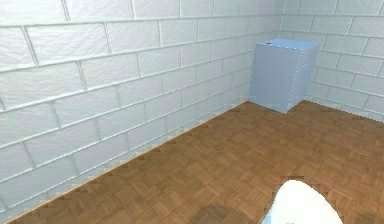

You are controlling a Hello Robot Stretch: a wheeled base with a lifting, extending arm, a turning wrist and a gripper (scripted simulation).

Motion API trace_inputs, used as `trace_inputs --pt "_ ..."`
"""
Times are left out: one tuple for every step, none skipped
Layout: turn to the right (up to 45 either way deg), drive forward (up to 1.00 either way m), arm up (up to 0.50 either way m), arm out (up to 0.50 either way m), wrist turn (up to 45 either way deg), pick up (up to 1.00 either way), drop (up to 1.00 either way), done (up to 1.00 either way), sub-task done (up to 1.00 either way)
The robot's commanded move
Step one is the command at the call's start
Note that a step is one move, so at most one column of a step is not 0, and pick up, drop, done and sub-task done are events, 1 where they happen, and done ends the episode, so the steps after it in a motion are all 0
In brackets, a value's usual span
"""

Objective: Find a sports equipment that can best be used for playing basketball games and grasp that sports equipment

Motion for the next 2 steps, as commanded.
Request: trace_inputs --pt "0.0 0.00 0.10 0.00 0.0 0.00 0.00 0.00 0.00" --pt "0.0 0.00 0.00 0.00 0.0 0.00 0.00 1.00 0.00"
